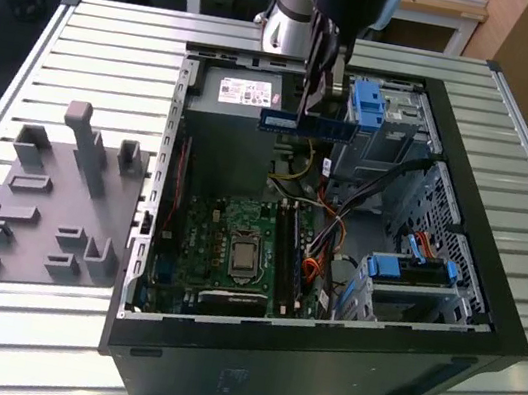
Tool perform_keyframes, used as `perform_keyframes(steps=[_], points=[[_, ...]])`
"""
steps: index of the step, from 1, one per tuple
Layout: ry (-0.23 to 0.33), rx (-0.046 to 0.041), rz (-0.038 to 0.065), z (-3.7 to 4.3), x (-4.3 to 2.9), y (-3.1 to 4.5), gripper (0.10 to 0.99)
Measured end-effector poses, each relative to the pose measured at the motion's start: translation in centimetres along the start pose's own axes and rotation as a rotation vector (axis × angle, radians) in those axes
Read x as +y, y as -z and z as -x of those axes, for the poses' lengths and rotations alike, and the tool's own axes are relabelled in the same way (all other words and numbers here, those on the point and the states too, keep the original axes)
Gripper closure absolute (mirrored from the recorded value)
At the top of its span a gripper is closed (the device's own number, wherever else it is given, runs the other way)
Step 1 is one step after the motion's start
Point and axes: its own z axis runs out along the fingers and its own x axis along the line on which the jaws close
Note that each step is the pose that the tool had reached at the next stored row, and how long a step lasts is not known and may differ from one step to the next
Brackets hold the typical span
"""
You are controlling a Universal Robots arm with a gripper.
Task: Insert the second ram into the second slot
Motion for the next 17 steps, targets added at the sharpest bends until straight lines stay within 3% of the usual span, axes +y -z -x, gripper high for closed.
perform_keyframes(steps=[17], points=[[0.0, 0.0, 0.0, -0.56, 0.1, -0.06, 0.949]])
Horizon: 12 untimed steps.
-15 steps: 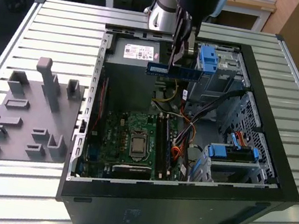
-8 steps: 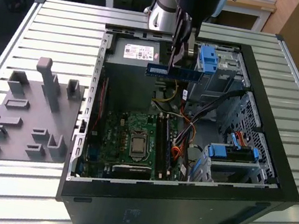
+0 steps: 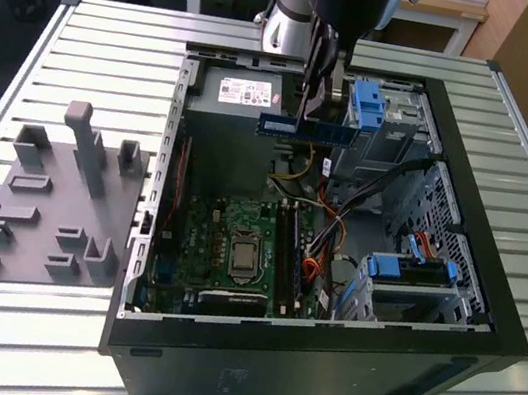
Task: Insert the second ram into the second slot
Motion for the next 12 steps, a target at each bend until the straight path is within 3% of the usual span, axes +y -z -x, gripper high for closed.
perform_keyframes(steps=[12], points=[[0.0, 0.0002, 0.0, -0.27, 0.05, -0.05, 0.949]])
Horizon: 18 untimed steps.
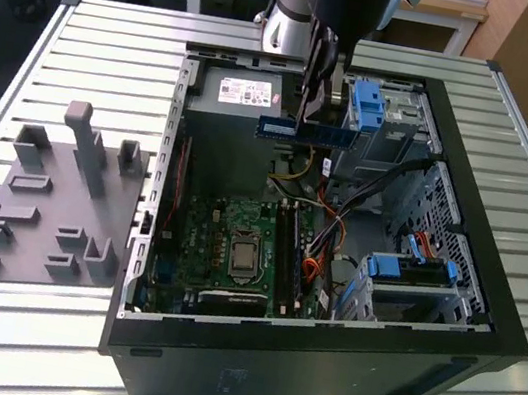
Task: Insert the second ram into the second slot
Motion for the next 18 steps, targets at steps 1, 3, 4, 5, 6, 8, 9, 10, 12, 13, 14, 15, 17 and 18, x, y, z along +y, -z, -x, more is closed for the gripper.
perform_keyframes(steps=[1, 3, 4, 5, 6, 8, 9, 10, 12, 13, 14, 15, 17, 18], points=[[0.0, -0.0001, 0.0, -0.03, 0.01, -0.01, 0.949], [0.0, -0.0002, 0.0, -0.06, 0.01, -0.04, 0.949], [0.0, -0.0002, 0.0, -0.09, 0.01, -0.04, 0.949], [0.0, -0.0001, 0.0, -0.12, 0.03, -0.04, 0.949], [0.0, -0.0001, 0.0, -0.15, 0.03, -0.05, 0.949], [0.0, -0.0002, 0.0, -0.18, 0.03, -0.08, 0.949], [0.0, -0.0002, 0.0, -0.21, 0.04, -0.08, 0.949], [0.0, 0.0, 0.0, -0.24, 0.05, -0.08, 0.949], [0.0, 0.0, 0.0, -0.26, 0.05, -0.1, 0.949], [0.0, 0.0, 0.0, -0.26, 0.05, -0.1, 0.949], [0.0, 0.0, 0.0, -0.27, 0.05, -0.11, 0.949], [0.0, 0.0001, 0.0, -0.27, 0.05, -0.11, 0.949], [-0.001, 0.0001, 0.0, -0.27, 0.06, -0.12, 0.949], [-0.003, 0.0001, 0.0, -0.27, 0.05, -0.13, 0.949]])
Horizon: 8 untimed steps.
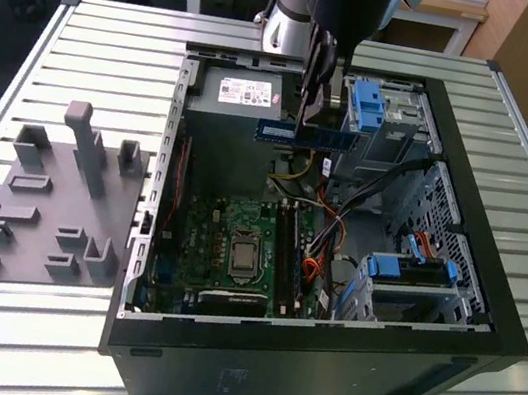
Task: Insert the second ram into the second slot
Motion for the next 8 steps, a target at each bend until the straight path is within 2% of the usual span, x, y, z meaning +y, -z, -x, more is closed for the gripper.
perform_keyframes(steps=[8], points=[[-0.053, -0.0002, -0.001, 0.0, 0.02, -0.05, 0.949]])
